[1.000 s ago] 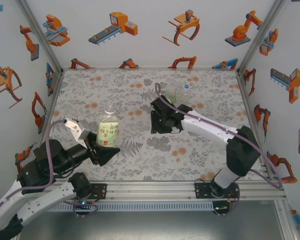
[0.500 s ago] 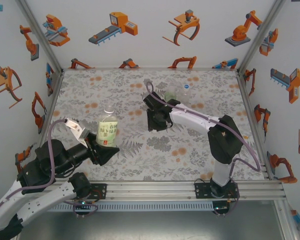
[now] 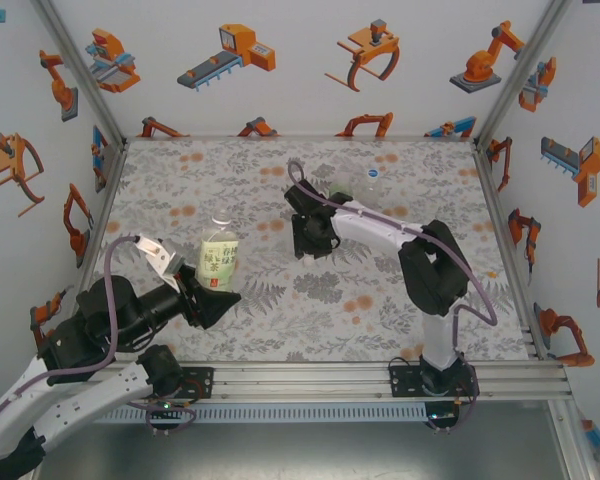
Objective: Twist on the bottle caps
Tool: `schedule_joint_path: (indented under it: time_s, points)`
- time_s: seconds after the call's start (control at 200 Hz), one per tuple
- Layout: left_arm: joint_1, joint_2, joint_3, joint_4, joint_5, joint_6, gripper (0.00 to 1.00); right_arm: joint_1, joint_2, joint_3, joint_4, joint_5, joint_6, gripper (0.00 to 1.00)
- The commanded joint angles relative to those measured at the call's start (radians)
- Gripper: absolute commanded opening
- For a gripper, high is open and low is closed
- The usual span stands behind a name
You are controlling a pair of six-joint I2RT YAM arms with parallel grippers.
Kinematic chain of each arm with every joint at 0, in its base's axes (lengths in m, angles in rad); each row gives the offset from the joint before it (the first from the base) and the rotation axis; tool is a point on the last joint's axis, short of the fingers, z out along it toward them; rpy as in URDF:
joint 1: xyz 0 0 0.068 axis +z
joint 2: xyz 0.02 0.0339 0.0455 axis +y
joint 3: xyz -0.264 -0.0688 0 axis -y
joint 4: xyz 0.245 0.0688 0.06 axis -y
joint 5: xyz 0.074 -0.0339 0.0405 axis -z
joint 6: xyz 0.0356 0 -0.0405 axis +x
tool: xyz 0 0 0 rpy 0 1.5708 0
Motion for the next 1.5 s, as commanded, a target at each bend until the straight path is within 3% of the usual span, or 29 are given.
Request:
schedule_joint_path:
  time_s: [0.0, 1.492]
  points:
    - [-0.002, -0.001, 0.005, 0.003, -0.01, -0.016, 0.0, -0.008, 0.023, 0.037, -0.02, -0.006, -0.017, 0.44]
    - [-0.002, -0.008, -0.009, -0.007, -0.04, -0.018, 0.0, -0.016, 0.09, 0.062, -0.051, 0.021, -0.037, 0.44]
